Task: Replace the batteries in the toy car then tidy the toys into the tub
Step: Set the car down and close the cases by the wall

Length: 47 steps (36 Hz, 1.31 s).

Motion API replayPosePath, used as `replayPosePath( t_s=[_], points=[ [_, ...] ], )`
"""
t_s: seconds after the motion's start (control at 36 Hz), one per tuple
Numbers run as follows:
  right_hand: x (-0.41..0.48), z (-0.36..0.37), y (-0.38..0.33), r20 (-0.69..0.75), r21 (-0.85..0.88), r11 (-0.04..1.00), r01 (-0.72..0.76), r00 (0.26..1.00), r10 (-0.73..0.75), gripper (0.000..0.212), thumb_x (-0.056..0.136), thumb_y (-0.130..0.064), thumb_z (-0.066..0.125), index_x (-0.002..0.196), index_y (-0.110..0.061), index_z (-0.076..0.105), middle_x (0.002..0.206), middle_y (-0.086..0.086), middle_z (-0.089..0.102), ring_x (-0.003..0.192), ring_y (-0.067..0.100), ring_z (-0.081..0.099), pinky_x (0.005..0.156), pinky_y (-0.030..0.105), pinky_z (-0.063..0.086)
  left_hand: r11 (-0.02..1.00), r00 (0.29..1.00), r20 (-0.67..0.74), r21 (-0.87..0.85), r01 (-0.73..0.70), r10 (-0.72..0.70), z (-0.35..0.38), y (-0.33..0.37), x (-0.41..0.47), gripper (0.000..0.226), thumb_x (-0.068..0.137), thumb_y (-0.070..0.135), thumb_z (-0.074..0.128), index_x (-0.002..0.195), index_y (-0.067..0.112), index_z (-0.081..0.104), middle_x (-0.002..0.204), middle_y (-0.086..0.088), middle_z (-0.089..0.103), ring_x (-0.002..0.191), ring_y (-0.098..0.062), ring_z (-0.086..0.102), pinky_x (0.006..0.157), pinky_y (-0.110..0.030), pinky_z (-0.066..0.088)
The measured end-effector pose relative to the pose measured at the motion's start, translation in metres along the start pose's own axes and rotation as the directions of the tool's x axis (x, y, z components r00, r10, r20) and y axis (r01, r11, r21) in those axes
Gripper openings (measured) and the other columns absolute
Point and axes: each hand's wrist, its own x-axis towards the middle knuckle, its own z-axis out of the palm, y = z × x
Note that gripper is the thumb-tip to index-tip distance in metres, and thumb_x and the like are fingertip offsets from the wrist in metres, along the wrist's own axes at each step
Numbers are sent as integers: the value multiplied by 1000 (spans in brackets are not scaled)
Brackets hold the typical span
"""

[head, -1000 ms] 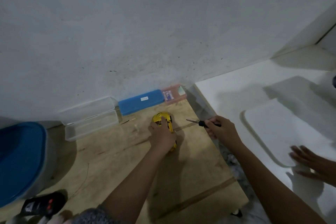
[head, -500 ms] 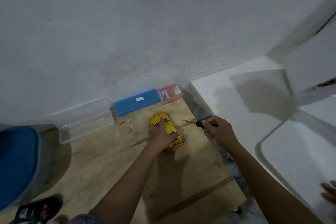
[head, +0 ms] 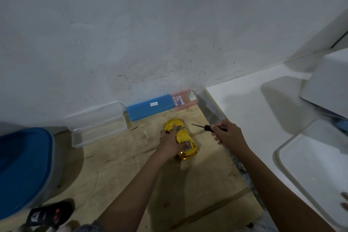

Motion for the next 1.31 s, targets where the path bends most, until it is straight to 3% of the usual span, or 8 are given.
replayPosePath(
  t_s=[0.14,0.31,0.47,0.58,0.67,0.78,0.86,1.31],
  points=[
    [8,16,-18,7,-18,999,28,1000,-28,11,91,-16,57,87,-6,57,77,10,64,58,13,57,47,15,47,995,994,-65,-42,-95,92,-13,-14,-11,90,86,33,66,150,19,5,150,-11,12,137,-26,26,114,-35,27],
    [23,51,-50,88,-75,993,90,993,-83,10,92,-21,55,86,-15,60,83,7,67,65,13,59,59,24,48,966,924,-335,-110,-234,186,-72,-43,-45,69,92,28,58,148,16,21,150,-8,22,134,-25,35,109,-38,35],
    [32,115,-92,231,-56,983,175,960,-158,9,89,-21,61,80,-19,61,85,9,68,77,22,64,68,34,50,983,840,-542,-155,-99,-1,-148,-111,-62,68,91,27,58,148,14,22,148,-10,29,132,-27,37,108,-43,36],
    [43,172,-109,352,-132,965,225,921,-167,11,86,-21,65,88,-11,63,88,7,63,85,21,59,74,31,47,962,856,-490,-269,33,-166,-168,-162,-59,78,90,28,60,150,10,12,153,-10,18,139,-28,25,112,-40,30],
    [47,212,-118,438,-178,937,300,877,-198,12,85,-17,67,92,-8,64,85,2,61,85,18,57,73,25,42,908,855,-442,-412,74,-270,-164,-202,-43,87,78,25,71,146,20,18,145,-6,29,125,-30,41,93,-49,50],
    [52,255,-122,519,-184,917,355,827,-216,12,83,-6,67,93,-3,64,91,9,65,85,17,58,72,17,39,869,834,-423,-479,125,-353,-156,-223,-23,85,64,29,77,135,20,31,131,-6,39,112,-28,50,85,-48,54],
    [58,280,-121,562,-215,894,393,798,-216,10,84,-4,64,94,-3,63,95,10,65,87,17,58,76,19,44,861,796,-473,-497,113,-378,-158,-218,-14,72,70,22,78,128,12,37,126,-7,44,113,-26,49,92,-46,50],
    [68,323,-113,623,-310,774,553,733,-274,17,86,-8,60,103,-12,64,105,7,66,99,21,60,92,36,50,879,703,-628,-478,-9,-334,-143,-226,8,88,76,30,77,146,17,25,142,-7,40,133,-21,36,99,-23,30]
  ],
)
